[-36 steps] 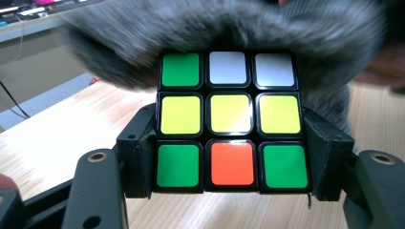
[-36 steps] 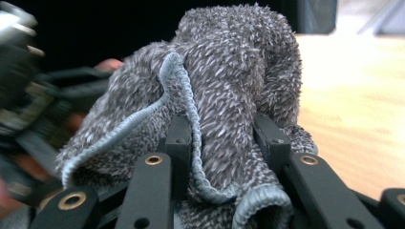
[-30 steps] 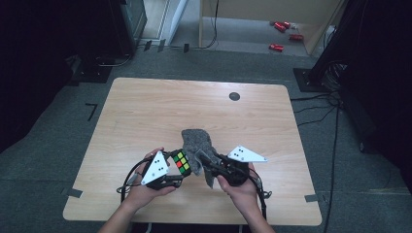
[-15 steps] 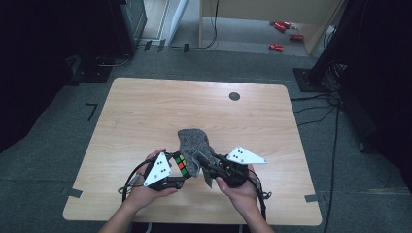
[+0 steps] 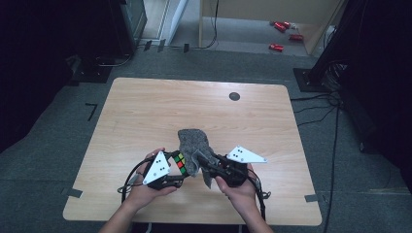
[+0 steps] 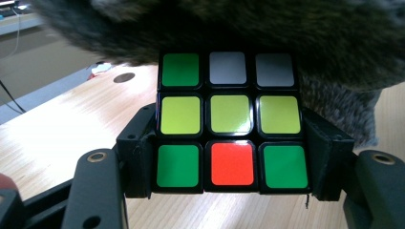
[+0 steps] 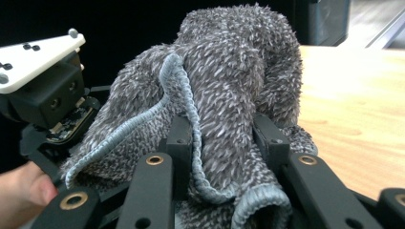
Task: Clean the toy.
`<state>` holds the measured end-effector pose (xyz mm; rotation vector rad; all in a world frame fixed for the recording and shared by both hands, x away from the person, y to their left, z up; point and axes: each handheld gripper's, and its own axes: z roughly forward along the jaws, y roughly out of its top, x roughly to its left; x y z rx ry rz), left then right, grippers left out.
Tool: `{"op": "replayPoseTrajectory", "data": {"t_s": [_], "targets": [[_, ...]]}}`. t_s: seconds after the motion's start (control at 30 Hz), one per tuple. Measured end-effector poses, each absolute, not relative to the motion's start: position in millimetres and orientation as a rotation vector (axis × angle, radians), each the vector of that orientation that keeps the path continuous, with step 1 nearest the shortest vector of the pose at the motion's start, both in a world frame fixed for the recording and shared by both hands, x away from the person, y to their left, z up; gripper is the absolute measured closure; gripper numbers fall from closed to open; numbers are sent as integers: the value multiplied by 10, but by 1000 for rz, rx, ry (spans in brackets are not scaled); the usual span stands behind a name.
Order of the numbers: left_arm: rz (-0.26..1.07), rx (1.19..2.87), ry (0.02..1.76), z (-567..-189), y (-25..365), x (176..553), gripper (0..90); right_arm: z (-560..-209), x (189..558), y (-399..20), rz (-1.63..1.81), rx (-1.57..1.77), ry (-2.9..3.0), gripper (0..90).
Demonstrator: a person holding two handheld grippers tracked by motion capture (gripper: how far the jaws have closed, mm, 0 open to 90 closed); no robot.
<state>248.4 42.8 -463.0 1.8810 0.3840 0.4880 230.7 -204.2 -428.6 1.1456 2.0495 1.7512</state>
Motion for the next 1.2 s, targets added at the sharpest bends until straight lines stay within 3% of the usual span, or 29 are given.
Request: {"op": "replayPoseTrajectory", "data": {"t_s": [0.27, 0.5, 0.73, 1.0, 1.2], "targets": [[483, 1857, 395, -4594, 448, 2485, 347, -4478, 2430, -2158, 1657, 1301, 2020, 667], [478, 1872, 377, -4613, 396, 2455, 347, -4242, 2267, -2007, 1744, 1118, 2026, 663], [475, 1859, 397, -4596, 446, 2479, 347, -4453, 2421, -2146, 1676, 1264, 2029, 663], [487, 1871, 387, -4606, 395, 2450, 347, -4267, 2283, -2029, 1734, 1111, 2017, 660], [486, 1850, 385, -4580, 450, 2467, 347, -4425, 2398, -2172, 1728, 1220, 2027, 659]]}}
